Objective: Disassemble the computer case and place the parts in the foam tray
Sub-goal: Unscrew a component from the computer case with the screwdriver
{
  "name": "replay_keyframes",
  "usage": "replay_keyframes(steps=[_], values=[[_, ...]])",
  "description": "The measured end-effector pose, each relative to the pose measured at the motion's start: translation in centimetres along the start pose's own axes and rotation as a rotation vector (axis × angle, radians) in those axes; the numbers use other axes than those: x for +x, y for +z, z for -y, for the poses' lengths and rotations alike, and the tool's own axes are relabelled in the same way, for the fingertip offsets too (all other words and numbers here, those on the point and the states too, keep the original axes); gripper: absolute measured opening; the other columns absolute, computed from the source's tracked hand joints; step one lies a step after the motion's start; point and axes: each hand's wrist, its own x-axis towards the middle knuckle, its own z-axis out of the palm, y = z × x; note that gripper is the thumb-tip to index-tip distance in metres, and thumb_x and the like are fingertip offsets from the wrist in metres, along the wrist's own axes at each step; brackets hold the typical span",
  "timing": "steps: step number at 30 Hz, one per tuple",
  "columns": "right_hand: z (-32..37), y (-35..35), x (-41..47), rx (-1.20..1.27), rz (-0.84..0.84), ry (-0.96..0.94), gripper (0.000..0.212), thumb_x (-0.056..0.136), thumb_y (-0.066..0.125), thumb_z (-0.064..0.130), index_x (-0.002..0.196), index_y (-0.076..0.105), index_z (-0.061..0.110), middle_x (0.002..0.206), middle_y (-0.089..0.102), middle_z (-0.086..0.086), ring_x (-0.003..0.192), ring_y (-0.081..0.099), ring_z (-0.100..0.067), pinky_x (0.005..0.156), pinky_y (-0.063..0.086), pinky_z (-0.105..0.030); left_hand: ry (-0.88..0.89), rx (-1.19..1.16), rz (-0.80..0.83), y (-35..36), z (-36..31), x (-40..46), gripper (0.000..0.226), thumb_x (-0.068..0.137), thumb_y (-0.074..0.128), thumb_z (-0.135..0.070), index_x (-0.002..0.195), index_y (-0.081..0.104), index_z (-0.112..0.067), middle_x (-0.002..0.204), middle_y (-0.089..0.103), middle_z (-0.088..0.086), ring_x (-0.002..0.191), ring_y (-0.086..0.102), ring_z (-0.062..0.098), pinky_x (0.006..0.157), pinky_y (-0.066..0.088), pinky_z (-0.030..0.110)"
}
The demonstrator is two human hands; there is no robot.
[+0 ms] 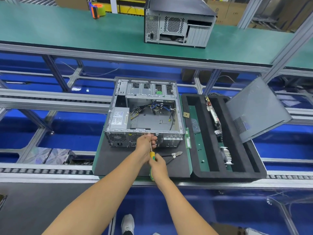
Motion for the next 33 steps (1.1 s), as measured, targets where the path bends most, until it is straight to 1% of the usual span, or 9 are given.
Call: replay_keyframes(steps=[4,7,10,13,17,20,25,28,33], values=[[0.0,-1.2,-0.3,0.356,0.183,0.241,0.043,0.099,0.04,0.031,0.073,0.069,0.01,0.061,0.065,-0.007,0.047,0.054,-0.016,0.045,0.04,-0.024,-0.019,-0.039,0.006,0.0,0.0,0.2,0.027,0.111,0.041,-0.012,0.09,0.056,-0.004,0.076,0.06,0.006,0.048,0.045,0.007,0.04,0.038,0.016],[0.0,-1.8,-0.2,0.436,0.181,0.275,0.036,0.099,0.045,0.024,0.08,0.069,0.006,0.067,0.067,-0.01,0.05,0.058,-0.017,0.048,0.046,-0.025,-0.019,-0.062,0.012,0.0,0.1,0.2,0.027,0.112,0.04,-0.014,0.096,0.057,0.0,0.078,0.064,0.009,0.043,0.052,0.004,0.042,0.045,0.016],[0.2,-1.6,-0.1,0.308,0.066,0.114,0.015,0.089,0.06,0.012,0.074,0.059,0.013,0.069,0.061,-0.011,0.057,0.056,-0.021,0.055,0.044,-0.029,0.007,-0.041,0.006,0.0,0.2,0.0,0.029,0.112,0.038,-0.017,0.098,0.057,0.0,0.081,0.068,0.012,0.045,0.056,0.005,0.045,0.05,0.017],[0.1,-1.1,0.1,0.13,-0.07,-0.053,0.033,0.086,0.071,0.012,0.071,0.041,0.017,0.068,0.046,-0.008,0.064,0.041,-0.019,0.062,0.033,-0.033,0.016,-0.036,-0.002,0.1,0.2,-0.2,0.028,0.112,0.038,-0.018,0.094,0.054,-0.004,0.082,0.068,0.011,0.046,0.055,0.006,0.045,0.05,0.017],[0.6,-1.1,-0.3,0.206,0.063,0.109,0.022,0.096,0.058,0.021,0.077,0.049,0.014,0.069,0.051,-0.006,0.057,0.043,-0.018,0.049,0.037,-0.027,-0.002,-0.044,0.001,0.1,-0.1,-0.2,0.026,0.112,0.039,-0.015,0.096,0.055,-0.001,0.08,0.065,0.01,0.041,0.054,0.003,0.041,0.046,0.016],[0.1,-1.7,-0.6,0.346,0.18,0.263,0.038,0.1,0.043,0.028,0.078,0.067,0.008,0.065,0.065,-0.007,0.05,0.053,-0.015,0.047,0.041,-0.025,-0.014,-0.06,0.026,-0.1,-0.2,-0.2,0.024,0.112,0.038,-0.014,0.103,0.054,0.001,0.081,0.065,0.012,0.042,0.057,0.005,0.042,0.049,0.016],[0.1,-1.8,-0.3,0.339,0.041,0.11,0.014,0.089,0.061,0.012,0.076,0.06,0.011,0.072,0.067,-0.011,0.054,0.058,-0.017,0.051,0.045,-0.026,-0.02,-0.104,0.027,-0.1,-0.4,-0.6,0.028,0.113,0.037,-0.017,0.1,0.055,0.0,0.086,0.07,0.015,0.048,0.064,0.01,0.047,0.055,0.02],[0.2,-1.9,-0.2,0.272,-0.043,0.031,0.022,0.085,0.066,0.006,0.079,0.047,0.014,0.074,0.073,-0.011,0.049,0.053,-0.018,0.046,0.04,-0.024,-0.022,-0.108,0.019,0.0,-0.5,-0.9,0.03,0.113,0.035,-0.018,0.099,0.055,0.0,0.087,0.07,0.015,0.053,0.065,0.012,0.049,0.056,0.021],[0.1,-1.5,-0.1,0.286,-0.012,0.042,0.018,0.09,0.063,0.009,0.08,0.049,0.013,0.072,0.067,-0.005,0.047,0.048,-0.016,0.044,0.038,-0.025,-0.04,-0.119,0.028,-0.2,-0.8,-1.2,0.027,0.113,0.036,-0.016,0.102,0.054,0.001,0.087,0.07,0.015,0.055,0.064,0.014,0.049,0.055,0.021]])
